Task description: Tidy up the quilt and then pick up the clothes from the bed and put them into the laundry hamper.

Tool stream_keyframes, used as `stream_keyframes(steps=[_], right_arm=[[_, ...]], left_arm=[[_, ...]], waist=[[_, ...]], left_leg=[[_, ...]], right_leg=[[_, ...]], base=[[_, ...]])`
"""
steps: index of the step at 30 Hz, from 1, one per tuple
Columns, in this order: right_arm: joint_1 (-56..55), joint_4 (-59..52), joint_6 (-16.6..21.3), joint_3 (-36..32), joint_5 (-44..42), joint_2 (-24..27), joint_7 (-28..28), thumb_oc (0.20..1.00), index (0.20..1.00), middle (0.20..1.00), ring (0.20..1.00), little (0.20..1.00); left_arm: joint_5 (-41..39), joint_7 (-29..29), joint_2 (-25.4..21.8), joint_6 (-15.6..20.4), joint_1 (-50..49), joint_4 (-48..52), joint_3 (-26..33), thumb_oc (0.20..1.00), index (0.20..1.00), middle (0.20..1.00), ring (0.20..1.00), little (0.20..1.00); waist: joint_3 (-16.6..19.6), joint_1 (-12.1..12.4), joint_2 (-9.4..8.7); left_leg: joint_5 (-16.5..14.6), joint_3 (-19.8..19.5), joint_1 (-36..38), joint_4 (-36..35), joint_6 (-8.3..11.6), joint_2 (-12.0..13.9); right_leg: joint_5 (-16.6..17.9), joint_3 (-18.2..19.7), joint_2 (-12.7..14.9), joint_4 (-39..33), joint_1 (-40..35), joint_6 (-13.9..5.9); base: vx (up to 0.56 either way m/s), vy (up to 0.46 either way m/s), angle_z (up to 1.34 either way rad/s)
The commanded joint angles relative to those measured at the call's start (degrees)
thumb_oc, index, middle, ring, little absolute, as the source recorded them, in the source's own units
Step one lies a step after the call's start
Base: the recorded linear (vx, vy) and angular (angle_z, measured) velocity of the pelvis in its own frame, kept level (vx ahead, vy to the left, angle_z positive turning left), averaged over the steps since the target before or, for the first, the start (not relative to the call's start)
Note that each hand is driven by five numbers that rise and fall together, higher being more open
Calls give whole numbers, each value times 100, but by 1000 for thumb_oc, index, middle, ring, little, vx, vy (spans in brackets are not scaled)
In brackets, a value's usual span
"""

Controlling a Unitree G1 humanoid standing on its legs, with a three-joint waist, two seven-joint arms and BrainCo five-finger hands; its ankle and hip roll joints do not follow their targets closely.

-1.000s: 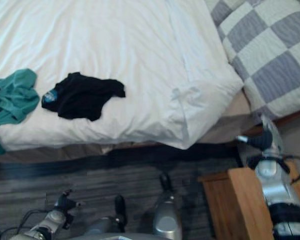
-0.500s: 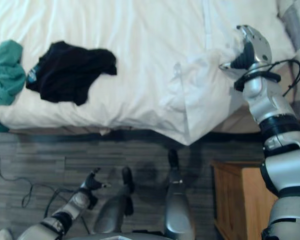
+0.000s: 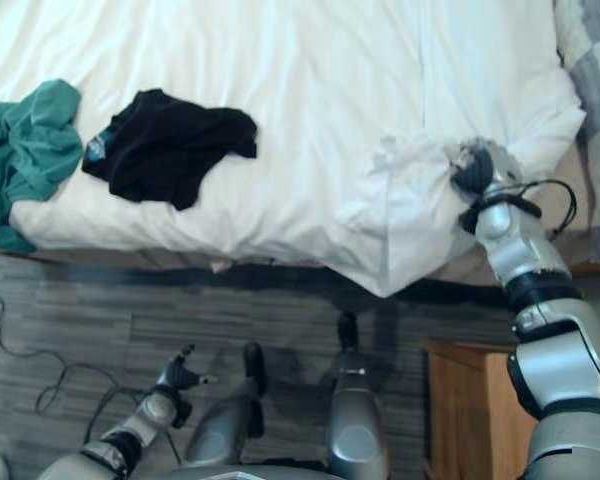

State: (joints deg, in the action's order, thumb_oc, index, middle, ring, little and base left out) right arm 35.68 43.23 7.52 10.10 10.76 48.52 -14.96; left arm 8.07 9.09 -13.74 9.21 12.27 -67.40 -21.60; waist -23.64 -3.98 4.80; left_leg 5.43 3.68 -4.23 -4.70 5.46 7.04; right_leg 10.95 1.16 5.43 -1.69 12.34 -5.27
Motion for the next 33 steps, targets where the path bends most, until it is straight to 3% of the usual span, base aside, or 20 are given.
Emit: stream_keyframes(steps=[1, 5, 6, 7, 10, 12, 16, 17, 18, 23, 26, 29, 31, 33], right_arm=[[-620, 340, -180, -331, -562, 113, -450, 1000, 1000, 1000, 1000, 1000], [-1740, 418, -129, -1830, -1389, -70, -920, 1000, 1000, 1000, 1000, 1000], [-1765, 405, -132, -1850, -1389, -75, -920, 1000, 1000, 1000, 1000, 1000], [-2028, 514, -79, -2411, -1852, -215, -1210, 1000, 1000, 1000, 1000, 1000], [-2190, 463, -45, -2659, -2023, -278, -1312, 1000, 1000, 1000, 1000, 1000], [-2599, -325, 22, -3274, -2078, -414, -1797, 1000, 1000, 1000, 1000, 1000], [-2516, -1169, 166, -3373, -1791, -237, -1932, 1000, 1000, 1000, 1000, 1000], [-2399, -1363, 190, -3268, -1677, -152, -1888, 551, 551, 551, 551, 551], [-2101, -1796, 164, -2904, -1289, 60, -1775, 200, 200, 200, 200, 200], [-805, -1919, 202, -1776, -1195, 227, -1586, 200, 200, 200, 200, 200], [496, -1062, 99, -799, -1355, 288, -1521, 200, 200, 200, 200, 200], [1150, 147, 118, -454, -2046, -65, -1432, 200, 200, 200, 200, 200], [1180, 414, 113, -462, -2258, -212, -1362, 200, 200, 200, 200, 200], [719, 1014, 78, -669, -2724, -862, -1197, 200, 200, 200, 200, 200]], left_arm=[[318, 67, -207, -64, -77, -380, -54, 1000, 1000, 1000, 1000, 1000], [423, 67, -233, -110, -75, -406, -11, 1000, 1000, 1000, 1000, 1000], [423, 66, -236, -110, -76, -406, -24, 1000, 1000, 1000, 1000, 1000], [397, 64, -212, -135, -114, -440, 39, 1000, 1000, 1000, 1000, 1000], [390, 61, -208, -148, -141, -452, 72, 1000, 1000, 1000, 1000, 1000], [430, 122, -136, -234, -236, -515, 219, 1000, 1000, 1000, 1000, 1000], [486, 139, -59, -221, -232, -537, 158, 1000, 1000, 1000, 1000, 1000], [486, 142, -52, -212, -203, -527, 141, 1000, 1000, 1000, 1000, 1000], [487, 127, -64, -200, -140, -486, 64, 1000, 1000, 1000, 1000, 1000], [316, 158, -100, -138, 9, -299, -111, 1000, 1000, 1000, 1000, 1000], [-52, 225, -146, -54, 148, -82, -204, 1000, 1000, 1000, 1000, 1000], [-537, 322, -157, -6, 312, 47, -130, 1000, 1000, 1000, 1000, 1000], [-627, 308, -147, -21, 334, 48, -86, 1000, 1000, 1000, 1000, 1000], [-927, 341, -60, -110, 373, -46, 127, 1000, 1000, 1000, 1000, 1000]], waist=[[540, -66, -375], [726, -230, -444], [728, -217, -447], [791, -273, -490], [837, -281, -524], [898, -338, -586], [869, -327, -605], [844, -329, -602], [795, -263, -585], [616, -101, -455], [327, 10, -264], [-53, 75, -160], [-100, 88, -164], [-283, 84, -153]], left_leg=[[-432, 203, 246, -30, 88, 6], [-532, 260, 303, -30, 98, -27], [-534, 263, 307, -30, 96, -29], [-626, 362, 383, -30, 87, -24], [-627, 425, 390, -30, 82, -35], [-692, 545, 524, -30, 61, -15], [-696, 559, 558, -30, 65, 1], [-685, 557, 549, -30, 71, 3], [-651, 540, 505, -30, 88, 2], [-542, 497, 297, -30, 138, -25], [-375, 471, 112, -30, 118, -52], [-497, 373, -351, 591, 105, -36], [-519, 357, -504, 748, 115, -23], [-634, 293, -790, 1119, 116, 25]], right_leg=[[-834, 149, 239, 831, 303, -477], [-641, 155, 333, 389, 16, -520], [-633, 156, 334, 374, 7, -522], [-516, 214, 360, 144, -101, -601], [-460, 263, 374, 61, -101, -623], [-465, 360, 404, 93, -108, -666], [-481, 383, 424, 145, -87, -679], [-480, 383, 429, 155, -77, -679], [-467, 376, 439, 157, -39, -673], [-436, 373, 461, 138, 95, -634], [-537, 442, 421, 434, 399, -572], [-823, 532, 370, 1101, 873, -486], [-866, 523, 359, 1236, 1015, -478], [-1013, 493, 323, 1616, 1286, -449]], base=[[15, 41, 7], [13, 53, -8], [27, 70, 2], [15, 35, -1], [20, 48, -18], [42, 65, -30], [-14, 22, -27], [-64, -15, -7], [-54, -17, -2], [-72, -29, 0], [-97, -24, 13], [-159, -50, 10], [-81, -48, 11], [-66, -63, 10]])
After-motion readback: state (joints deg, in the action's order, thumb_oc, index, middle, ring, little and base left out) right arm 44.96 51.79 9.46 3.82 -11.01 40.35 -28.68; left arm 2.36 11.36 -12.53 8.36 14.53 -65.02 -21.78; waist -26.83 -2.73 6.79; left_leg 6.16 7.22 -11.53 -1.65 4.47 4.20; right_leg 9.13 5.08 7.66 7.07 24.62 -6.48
